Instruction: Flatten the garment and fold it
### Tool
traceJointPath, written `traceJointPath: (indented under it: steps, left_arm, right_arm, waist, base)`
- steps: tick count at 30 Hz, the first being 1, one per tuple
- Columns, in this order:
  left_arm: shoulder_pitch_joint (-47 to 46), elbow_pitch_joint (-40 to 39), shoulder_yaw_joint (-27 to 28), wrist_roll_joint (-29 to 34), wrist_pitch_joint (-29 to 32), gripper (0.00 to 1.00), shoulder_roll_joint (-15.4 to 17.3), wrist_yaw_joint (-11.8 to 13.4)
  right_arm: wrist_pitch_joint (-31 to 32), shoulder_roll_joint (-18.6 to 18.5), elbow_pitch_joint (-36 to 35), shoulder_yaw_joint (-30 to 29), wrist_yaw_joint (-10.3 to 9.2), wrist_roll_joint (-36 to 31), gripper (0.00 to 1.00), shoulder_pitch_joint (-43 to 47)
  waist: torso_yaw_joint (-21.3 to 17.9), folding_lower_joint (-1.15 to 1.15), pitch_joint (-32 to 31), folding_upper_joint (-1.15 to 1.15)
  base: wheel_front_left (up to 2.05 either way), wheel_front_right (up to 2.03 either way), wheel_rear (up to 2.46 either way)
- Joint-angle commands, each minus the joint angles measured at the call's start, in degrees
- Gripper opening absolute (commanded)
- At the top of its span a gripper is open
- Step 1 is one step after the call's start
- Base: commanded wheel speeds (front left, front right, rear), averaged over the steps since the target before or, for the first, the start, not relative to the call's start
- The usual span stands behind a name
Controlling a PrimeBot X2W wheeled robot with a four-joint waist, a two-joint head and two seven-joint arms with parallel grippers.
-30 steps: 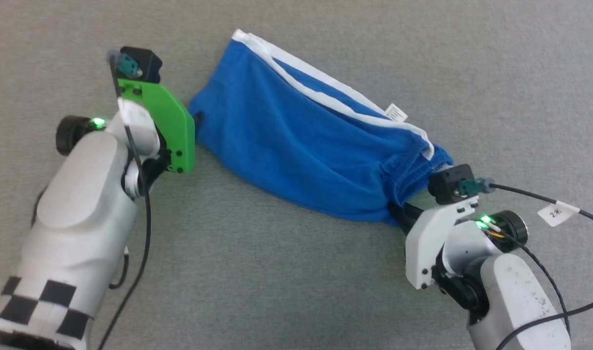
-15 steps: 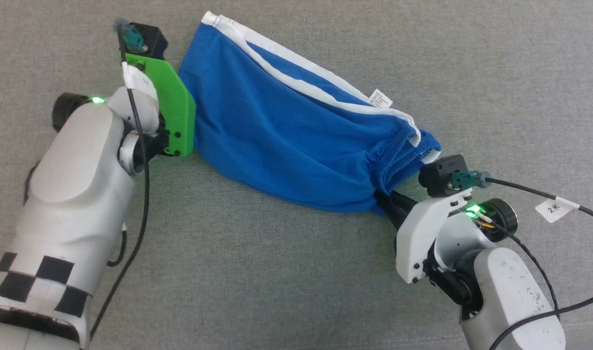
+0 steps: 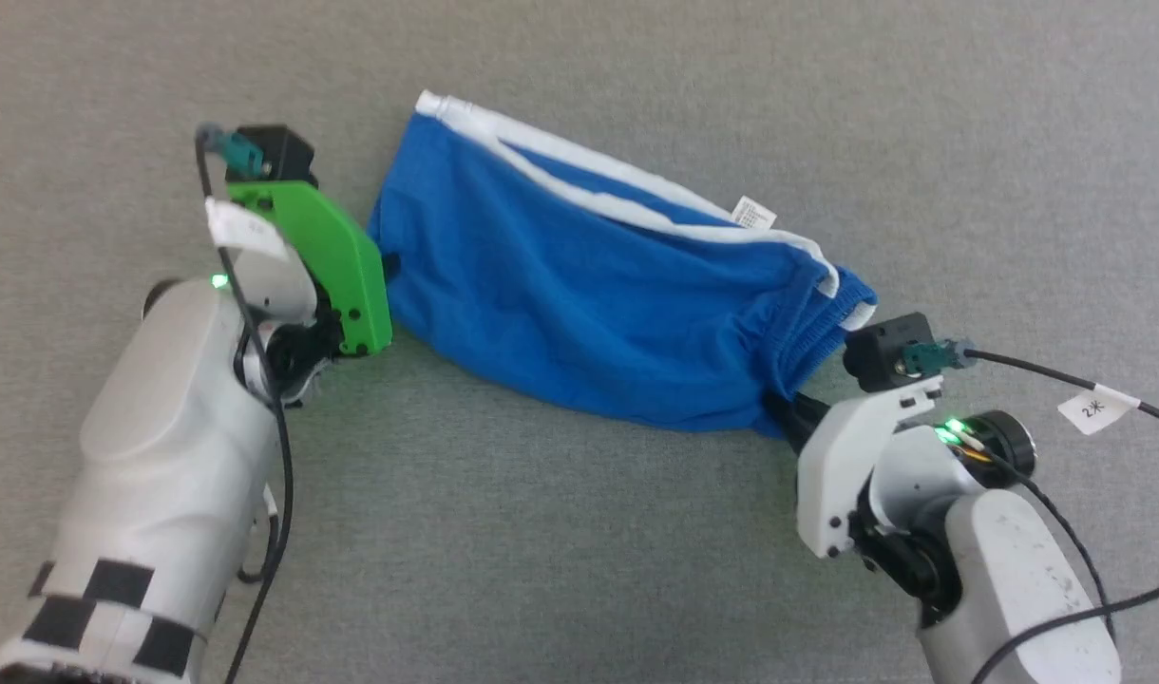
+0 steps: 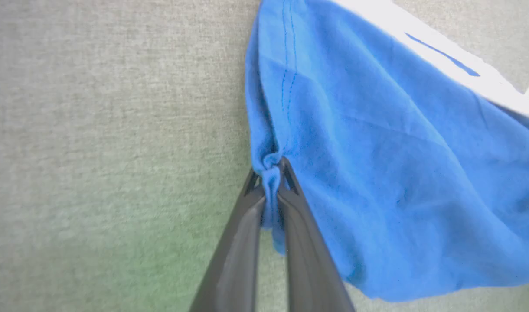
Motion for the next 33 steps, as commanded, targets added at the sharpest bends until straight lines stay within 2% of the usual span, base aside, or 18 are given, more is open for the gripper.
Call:
traceJointPath:
  steps: [1,6,14,22,31,32,33]
  left_arm:
    - [1.69,-0.69,0.71,-1.15,-0.96,0.0,0.04,-0.26]
    - [7.21,-3.87,2.36,-3.77,-2.34,0.0,0.11,-0.03]
    - [17.99,-11.63,3.92,-6.16,-3.35,0.0,1.34,2.22]
    - [28.87,-19.0,4.53,-8.16,-3.82,0.0,0.85,5.9]
    - [34.16,-19.9,4.27,-8.81,-5.13,0.02,-0.25,7.48]
    - [34.24,-19.74,4.34,-8.88,-5.29,0.42,-0.37,7.6]
    - [34.29,-19.57,4.3,-8.91,-5.32,1.0,-0.46,7.69]
  right_arm:
    - [1.05,-0.84,0.68,-0.73,-0.53,-0.51,0.0,1.62]
    - [5.14,-1.38,-0.4,-1.64,-0.53,0.8,0.0,3.37]
    - [10.61,-5.94,-2.53,-1.39,-0.53,6.33,0.0,6.47]
    - [15.16,-10.12,-3.6,-1.19,-0.53,9.98,0.0,7.1]
    - [17.45,-11.72,-3.01,-0.08,-0.53,10.13,0.0,6.78]
    - [17.58,-11.69,-2.74,0.03,-0.53,10.07,0.0,6.86]
    - [17.53,-11.6,-2.52,0.09,-0.53,10.02,0.26,6.91]
  waist:
    - [1.89,0.0,-3.48,0.0]
    - [3.72,0.0,-7.38,0.0]
    - [5.7,0.0,-11.22,0.0]
    - [7.28,0.0,-12.13,0.0]
    - [7.84,0.0,-11.97,0.0]
    - [7.83,0.0,-11.99,0.0]
    - [7.8,0.0,-12.03,0.0]
  base:
    - [0.0,0.0,0.0]
    - [0.0,0.0,0.0]
    - [0.0,0.0,0.0]
    - [0.0,0.0,0.0]
    - [0.0,0.0,0.0]
    - [0.0,0.0,0.0]
    - [0.0,0.0,0.0]
